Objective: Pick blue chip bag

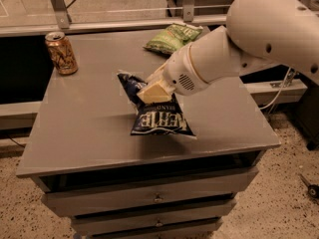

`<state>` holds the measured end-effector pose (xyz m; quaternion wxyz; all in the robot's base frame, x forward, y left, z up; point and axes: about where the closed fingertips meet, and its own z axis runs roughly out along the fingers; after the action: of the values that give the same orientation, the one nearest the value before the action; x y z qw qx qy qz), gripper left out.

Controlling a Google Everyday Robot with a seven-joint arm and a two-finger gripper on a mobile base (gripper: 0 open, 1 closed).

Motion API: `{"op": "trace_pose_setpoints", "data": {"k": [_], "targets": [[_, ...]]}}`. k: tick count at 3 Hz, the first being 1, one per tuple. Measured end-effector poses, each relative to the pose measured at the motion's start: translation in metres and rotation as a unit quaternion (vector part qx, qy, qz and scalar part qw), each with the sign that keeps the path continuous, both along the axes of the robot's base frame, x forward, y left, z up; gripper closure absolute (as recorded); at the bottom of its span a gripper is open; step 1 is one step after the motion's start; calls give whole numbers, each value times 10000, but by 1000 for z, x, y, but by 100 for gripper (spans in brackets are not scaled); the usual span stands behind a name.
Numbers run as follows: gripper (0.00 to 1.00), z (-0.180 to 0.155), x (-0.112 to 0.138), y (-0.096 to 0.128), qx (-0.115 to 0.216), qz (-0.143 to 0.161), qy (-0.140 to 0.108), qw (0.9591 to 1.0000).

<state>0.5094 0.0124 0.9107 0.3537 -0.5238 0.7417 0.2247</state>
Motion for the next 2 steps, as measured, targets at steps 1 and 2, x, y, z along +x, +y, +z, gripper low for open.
{"op": "trace_pose_setpoints", "data": {"k": [1, 2], "targets": [[100, 31, 13, -12, 810, 151, -4, 9966], [100, 55, 22, -31, 1413, 234, -27, 9897]]}}
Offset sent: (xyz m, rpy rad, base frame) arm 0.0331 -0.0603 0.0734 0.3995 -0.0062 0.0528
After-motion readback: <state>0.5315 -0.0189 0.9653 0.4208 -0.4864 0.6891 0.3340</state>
